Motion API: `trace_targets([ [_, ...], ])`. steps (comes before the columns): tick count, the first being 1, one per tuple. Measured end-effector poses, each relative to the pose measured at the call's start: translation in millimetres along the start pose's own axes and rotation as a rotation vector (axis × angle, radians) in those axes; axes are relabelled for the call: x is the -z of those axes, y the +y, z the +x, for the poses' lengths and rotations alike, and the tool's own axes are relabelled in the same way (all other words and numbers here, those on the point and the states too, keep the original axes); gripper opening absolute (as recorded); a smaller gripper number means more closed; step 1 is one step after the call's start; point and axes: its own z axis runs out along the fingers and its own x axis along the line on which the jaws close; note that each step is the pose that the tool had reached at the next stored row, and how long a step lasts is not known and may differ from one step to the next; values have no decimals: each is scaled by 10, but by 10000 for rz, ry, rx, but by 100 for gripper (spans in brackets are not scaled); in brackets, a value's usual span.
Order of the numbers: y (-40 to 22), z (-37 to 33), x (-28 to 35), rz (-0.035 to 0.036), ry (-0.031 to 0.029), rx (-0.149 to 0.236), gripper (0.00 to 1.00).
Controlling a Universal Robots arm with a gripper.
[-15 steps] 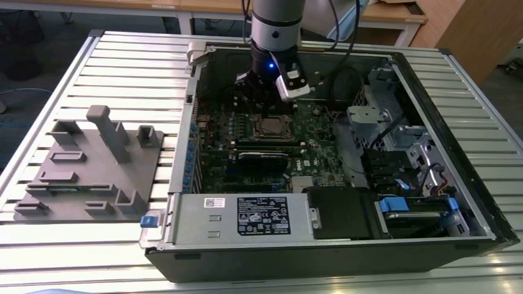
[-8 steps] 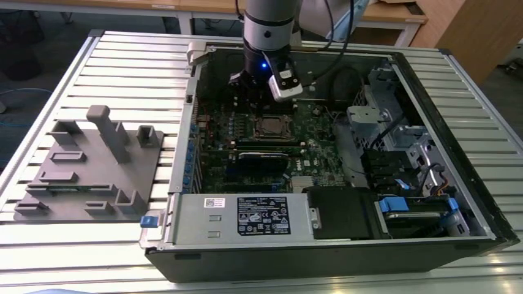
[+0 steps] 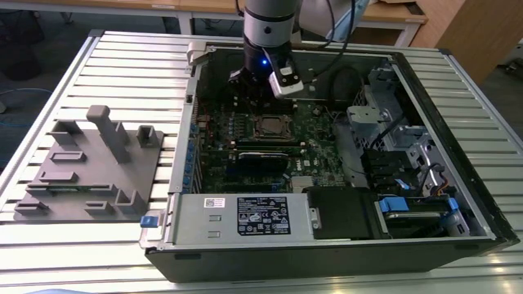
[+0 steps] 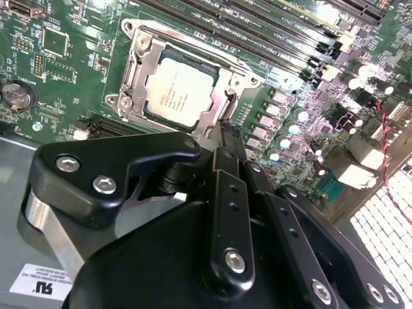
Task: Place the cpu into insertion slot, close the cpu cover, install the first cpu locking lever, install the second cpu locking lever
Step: 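Install the first cpu locking lever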
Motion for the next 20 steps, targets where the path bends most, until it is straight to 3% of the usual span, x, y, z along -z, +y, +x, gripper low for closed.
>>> trace_targets([
  [8,2,0,60,-3,-12,9,10],
  [16,2,0,62,-2,-15,10,10],
  [20,-4,42,62,-1,-15,10,10],
])
